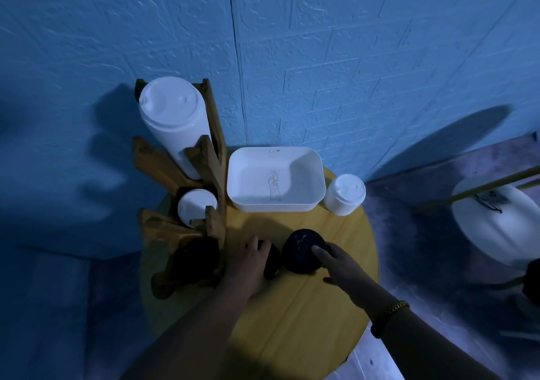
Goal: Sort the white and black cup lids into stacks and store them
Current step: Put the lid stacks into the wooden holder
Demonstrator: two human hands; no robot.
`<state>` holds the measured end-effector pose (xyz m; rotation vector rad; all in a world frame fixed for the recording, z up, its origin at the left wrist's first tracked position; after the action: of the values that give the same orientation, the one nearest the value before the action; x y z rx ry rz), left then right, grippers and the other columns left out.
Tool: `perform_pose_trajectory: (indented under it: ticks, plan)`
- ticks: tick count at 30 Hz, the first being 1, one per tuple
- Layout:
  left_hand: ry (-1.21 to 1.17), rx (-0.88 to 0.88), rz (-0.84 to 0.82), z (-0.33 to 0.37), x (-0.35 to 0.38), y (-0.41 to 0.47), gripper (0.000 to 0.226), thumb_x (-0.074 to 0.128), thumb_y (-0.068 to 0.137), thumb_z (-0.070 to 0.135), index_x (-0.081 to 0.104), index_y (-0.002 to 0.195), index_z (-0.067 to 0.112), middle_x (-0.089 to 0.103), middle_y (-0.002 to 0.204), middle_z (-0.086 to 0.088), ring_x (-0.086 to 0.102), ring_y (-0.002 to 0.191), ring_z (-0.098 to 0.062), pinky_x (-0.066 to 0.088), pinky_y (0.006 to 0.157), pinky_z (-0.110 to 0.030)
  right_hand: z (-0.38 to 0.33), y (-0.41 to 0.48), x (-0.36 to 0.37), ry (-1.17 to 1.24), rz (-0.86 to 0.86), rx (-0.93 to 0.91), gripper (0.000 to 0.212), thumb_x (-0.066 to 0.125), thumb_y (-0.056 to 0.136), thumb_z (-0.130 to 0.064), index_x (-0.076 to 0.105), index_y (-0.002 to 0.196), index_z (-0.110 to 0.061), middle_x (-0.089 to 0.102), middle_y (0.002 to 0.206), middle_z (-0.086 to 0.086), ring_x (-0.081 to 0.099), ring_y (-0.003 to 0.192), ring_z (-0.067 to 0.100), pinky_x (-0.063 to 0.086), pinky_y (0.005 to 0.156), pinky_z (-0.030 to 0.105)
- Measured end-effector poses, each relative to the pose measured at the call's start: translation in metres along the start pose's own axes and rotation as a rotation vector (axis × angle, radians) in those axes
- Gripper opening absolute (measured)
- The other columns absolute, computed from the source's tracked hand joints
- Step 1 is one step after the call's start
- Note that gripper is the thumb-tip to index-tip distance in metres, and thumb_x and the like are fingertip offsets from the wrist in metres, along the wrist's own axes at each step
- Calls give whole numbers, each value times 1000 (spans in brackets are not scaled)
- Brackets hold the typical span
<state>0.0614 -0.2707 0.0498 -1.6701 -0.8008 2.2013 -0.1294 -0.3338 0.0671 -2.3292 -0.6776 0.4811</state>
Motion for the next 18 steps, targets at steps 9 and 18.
perform_pose_trajectory:
  ticks: [9, 18]
  plan:
    - [-260, 30, 354, 4, -67, -29, 103, 69, 79, 60, 7, 157, 34, 21, 153, -1, 31, 140, -27, 46, 105, -40, 0, 2, -5, 2, 10, -5, 41, 55, 97, -48, 49, 132, -28, 59, 127, -4, 56, 110, 11, 50, 79, 31]
    - [-317, 226, 390, 49, -108, -35, 108, 81, 74, 60, 16, 155, 30, 27, 158, 5, 26, 142, -17, 34, 112, -32, -48, -31, -32, 28, 287, -233, 36, 47, 103, -41, 57, 133, -23, 59, 129, -5, 55, 111, 5, 41, 88, 24]
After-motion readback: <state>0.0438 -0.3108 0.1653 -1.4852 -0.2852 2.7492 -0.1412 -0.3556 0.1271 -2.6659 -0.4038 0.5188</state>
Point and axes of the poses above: each hand's wrist, its own y-axis towards the middle knuckle, its own x-axis out of the palm, z = x × y, the point moved 8 cm from there along y, towards the middle knuckle
